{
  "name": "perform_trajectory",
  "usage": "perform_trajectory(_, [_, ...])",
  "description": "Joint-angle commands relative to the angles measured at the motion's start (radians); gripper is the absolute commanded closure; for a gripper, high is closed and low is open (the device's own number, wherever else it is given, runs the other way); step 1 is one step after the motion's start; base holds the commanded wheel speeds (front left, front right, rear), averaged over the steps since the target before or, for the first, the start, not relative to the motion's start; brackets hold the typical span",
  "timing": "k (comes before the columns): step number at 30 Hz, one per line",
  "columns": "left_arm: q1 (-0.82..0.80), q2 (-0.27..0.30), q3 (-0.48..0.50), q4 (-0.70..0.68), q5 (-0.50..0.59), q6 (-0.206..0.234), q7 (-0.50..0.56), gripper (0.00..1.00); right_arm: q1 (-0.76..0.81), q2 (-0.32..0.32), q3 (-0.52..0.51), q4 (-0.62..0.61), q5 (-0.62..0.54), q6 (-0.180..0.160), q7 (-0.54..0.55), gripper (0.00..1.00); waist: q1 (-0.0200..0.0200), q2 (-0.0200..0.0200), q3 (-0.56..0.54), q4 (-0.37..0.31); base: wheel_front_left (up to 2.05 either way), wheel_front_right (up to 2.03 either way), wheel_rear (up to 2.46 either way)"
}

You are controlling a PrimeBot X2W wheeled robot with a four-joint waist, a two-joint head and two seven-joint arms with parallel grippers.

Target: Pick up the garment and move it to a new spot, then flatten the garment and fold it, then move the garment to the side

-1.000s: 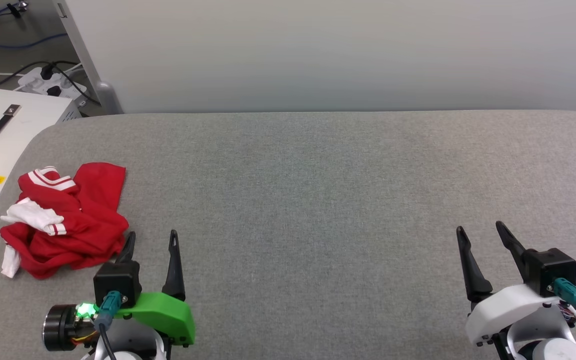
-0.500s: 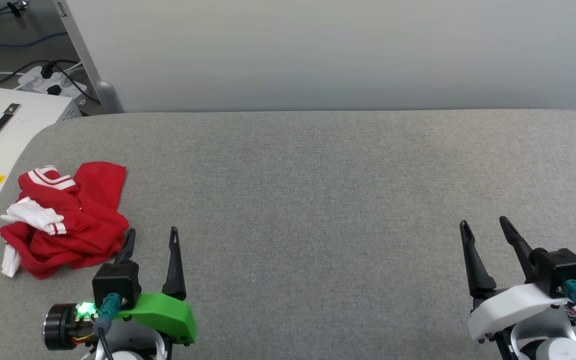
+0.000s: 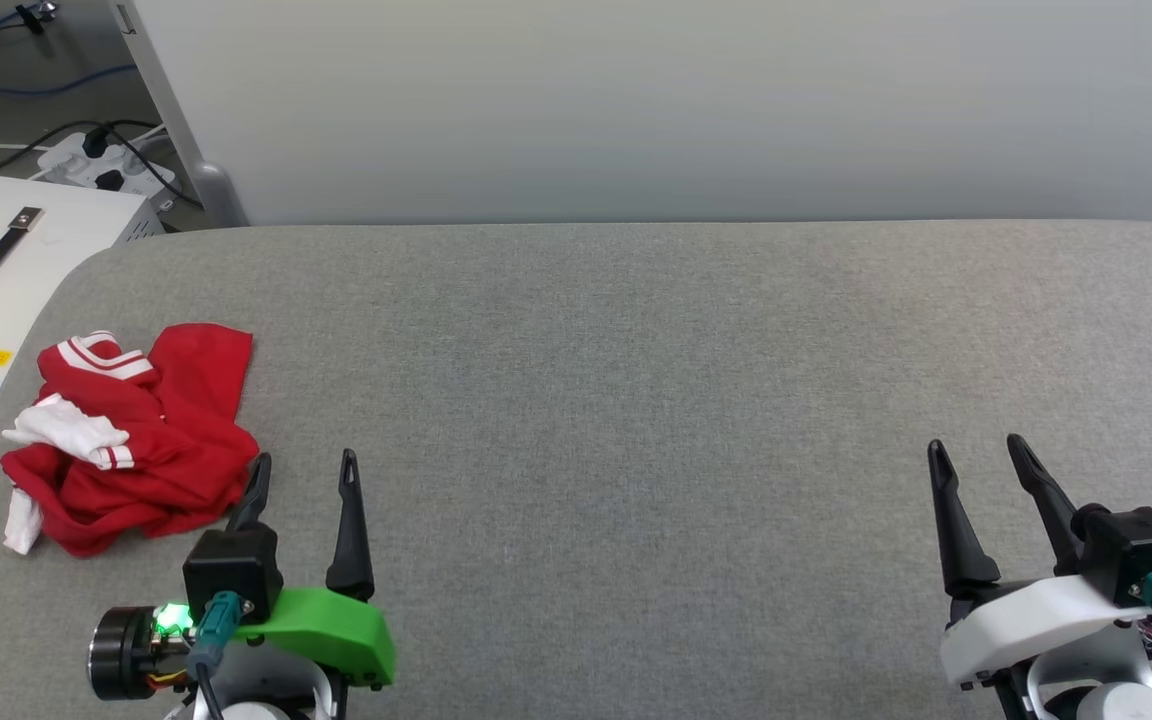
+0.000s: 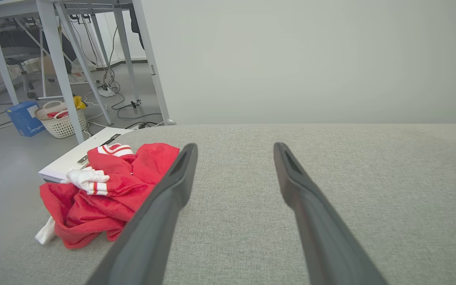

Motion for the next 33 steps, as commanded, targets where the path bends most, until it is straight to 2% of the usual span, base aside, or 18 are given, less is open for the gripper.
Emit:
perform_trajectory(1, [-0.006, -0.002, -0.001, -0.002, -0.007, 0.003, -0.01, 0.0, 0.011, 0.0, -0.003, -0.009, 0.013, 0.0, -0.011, 0.0, 0.0, 0.0, 0.0, 0.0, 0.0, 0.0, 0.0])
perform_trajectory(33, [-0.005, -0.003, -0.026, 0.025, -0.024, 0.01, -0.083, 0.0, 0.037, 0.0, 0.002, 0.013, 0.067, 0.0, -0.083, 0.0, 0.0, 0.0, 0.005, 0.009, 0.0, 0.0, 0.0])
